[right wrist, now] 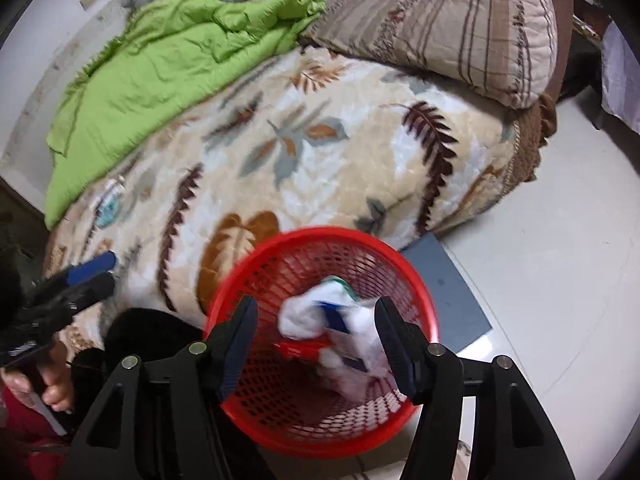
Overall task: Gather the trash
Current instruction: 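Carry sock and box to the red wastebasket and open both tools to drop them, then move both tools back over the remaining trash on the bed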
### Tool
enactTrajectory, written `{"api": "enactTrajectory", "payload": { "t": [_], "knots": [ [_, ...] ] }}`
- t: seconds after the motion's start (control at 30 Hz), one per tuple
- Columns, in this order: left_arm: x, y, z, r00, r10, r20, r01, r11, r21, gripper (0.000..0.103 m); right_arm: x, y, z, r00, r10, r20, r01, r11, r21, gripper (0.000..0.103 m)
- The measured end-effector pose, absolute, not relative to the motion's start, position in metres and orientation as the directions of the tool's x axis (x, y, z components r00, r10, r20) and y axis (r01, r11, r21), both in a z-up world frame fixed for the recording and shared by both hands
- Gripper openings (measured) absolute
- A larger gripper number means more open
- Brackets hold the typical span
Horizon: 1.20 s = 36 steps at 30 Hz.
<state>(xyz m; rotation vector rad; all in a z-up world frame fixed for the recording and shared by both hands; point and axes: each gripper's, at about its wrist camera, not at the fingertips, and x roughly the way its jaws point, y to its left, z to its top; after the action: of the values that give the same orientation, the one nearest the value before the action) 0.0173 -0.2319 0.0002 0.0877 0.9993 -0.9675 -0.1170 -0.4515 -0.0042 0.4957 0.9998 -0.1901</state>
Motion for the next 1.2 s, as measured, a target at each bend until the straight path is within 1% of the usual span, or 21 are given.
{"api": "enactTrajectory", "payload": {
  "t": [0.3,0.5,0.7,0.8,0.97,1.0,1.2],
  "knots": [
    [0.047,-0.181,0.001,0.285,-0.606,-0.742,0.612,0.711,-0.346,0.061,-0.065,-0.411,-0.002,0.561,0.217,-0.799,0.248,0.877,0.412,0.065],
    [0.073,-0.126,0.000,0.382,-0.549,-0.743,0.499,0.800,-0.334,0.061,-0.014,-0.361,0.013,0.574,0.280,-0.770,0.087,0.914,0.397,0.065],
    [0.102,-0.060,-0.005,0.474,-0.470,-0.745,0.354,0.876,-0.328,0.061,0.037,-0.311,0.017,0.559,0.365,-0.745,-0.075,0.916,0.393,0.065],
    [0.112,-0.031,-0.007,0.514,-0.426,-0.745,0.287,0.904,-0.318,0.061,0.068,-0.279,0.016,0.541,0.390,-0.745,-0.162,0.918,0.362,0.065],
    [0.127,0.010,-0.014,0.563,-0.341,-0.753,0.186,0.940,-0.286,0.061,0.132,-0.230,0.005,0.492,0.453,-0.743,-0.268,0.891,0.366,0.065],
    [0.129,0.017,-0.015,0.566,-0.334,-0.753,0.175,0.942,-0.286,0.061,0.146,-0.221,0.001,0.479,0.469,-0.742,-0.285,0.883,0.373,0.068],
    [0.144,0.051,-0.030,0.573,-0.300,-0.763,0.107,0.950,-0.294,0.061,0.238,-0.165,-0.029,0.413,0.501,-0.761,-0.345,0.859,0.378,0.068]
  ]
}}
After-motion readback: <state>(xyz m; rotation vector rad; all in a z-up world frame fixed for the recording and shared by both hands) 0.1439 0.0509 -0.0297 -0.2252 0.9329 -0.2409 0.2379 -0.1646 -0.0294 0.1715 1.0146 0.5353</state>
